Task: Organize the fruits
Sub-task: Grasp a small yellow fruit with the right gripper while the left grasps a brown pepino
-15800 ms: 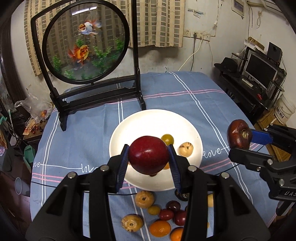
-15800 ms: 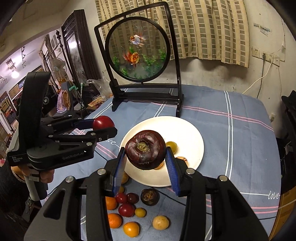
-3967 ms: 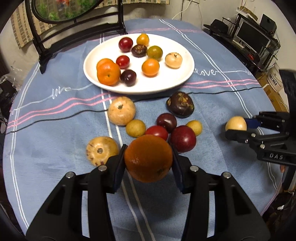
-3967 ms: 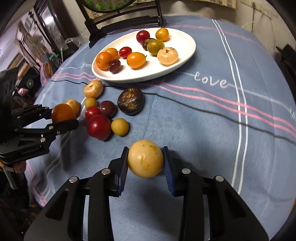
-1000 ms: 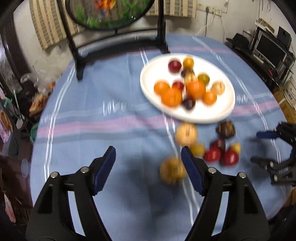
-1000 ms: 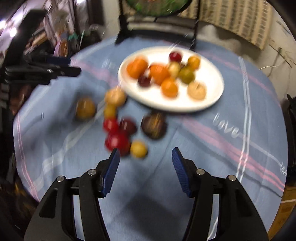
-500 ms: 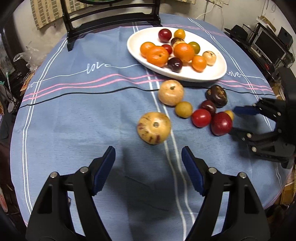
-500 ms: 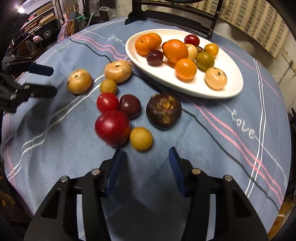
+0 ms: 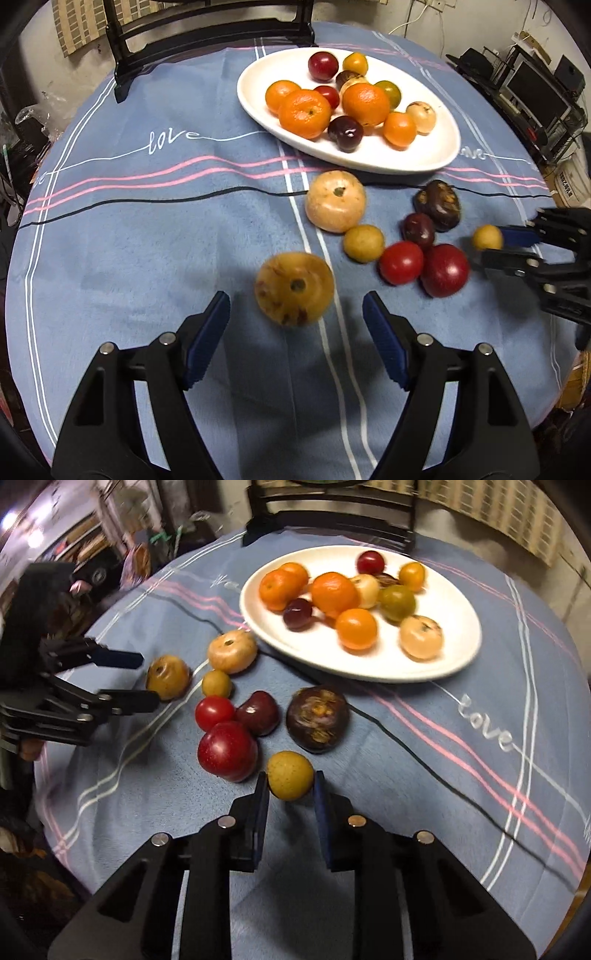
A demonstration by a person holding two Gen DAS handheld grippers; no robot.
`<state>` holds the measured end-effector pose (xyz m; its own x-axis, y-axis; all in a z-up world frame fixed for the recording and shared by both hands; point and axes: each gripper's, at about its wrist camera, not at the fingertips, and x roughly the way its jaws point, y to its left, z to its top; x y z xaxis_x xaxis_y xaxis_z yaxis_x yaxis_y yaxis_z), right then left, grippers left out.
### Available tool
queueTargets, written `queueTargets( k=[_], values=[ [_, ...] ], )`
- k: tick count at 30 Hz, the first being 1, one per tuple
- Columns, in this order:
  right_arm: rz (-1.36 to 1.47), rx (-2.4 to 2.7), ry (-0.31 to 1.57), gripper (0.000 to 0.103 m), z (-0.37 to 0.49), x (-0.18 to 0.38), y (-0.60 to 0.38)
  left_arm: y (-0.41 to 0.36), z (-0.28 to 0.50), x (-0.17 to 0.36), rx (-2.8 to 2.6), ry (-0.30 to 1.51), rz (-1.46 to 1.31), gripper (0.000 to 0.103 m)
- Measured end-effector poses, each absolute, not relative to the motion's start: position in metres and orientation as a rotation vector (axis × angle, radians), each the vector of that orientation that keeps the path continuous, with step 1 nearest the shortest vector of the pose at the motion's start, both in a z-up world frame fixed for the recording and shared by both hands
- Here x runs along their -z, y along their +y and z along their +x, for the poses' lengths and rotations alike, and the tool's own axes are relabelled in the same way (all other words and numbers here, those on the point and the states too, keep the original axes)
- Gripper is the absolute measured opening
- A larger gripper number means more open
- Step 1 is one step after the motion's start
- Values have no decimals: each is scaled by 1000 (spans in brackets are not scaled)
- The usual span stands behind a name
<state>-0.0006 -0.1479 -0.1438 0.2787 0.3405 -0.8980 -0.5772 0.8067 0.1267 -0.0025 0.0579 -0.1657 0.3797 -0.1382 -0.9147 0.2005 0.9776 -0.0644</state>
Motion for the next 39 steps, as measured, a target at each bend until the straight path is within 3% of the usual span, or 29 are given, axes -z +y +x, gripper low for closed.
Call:
queueTargets(
  k=[3, 8, 26, 39],
  values=[
    [-200, -600, 1141, 24, -4, 143, -156, 56, 7, 174, 213, 1170, 74, 72],
    [-165, -575, 1155, 24, -9, 145, -158, 56, 13, 178, 223, 1182, 73, 47],
    [-110, -561, 1122, 24, -19, 127, -165, 50, 0, 122, 222, 1045, 106, 45],
    [-105, -550, 872, 24, 43, 26, -169, 21, 56, 39, 256, 860, 127, 45]
  ],
)
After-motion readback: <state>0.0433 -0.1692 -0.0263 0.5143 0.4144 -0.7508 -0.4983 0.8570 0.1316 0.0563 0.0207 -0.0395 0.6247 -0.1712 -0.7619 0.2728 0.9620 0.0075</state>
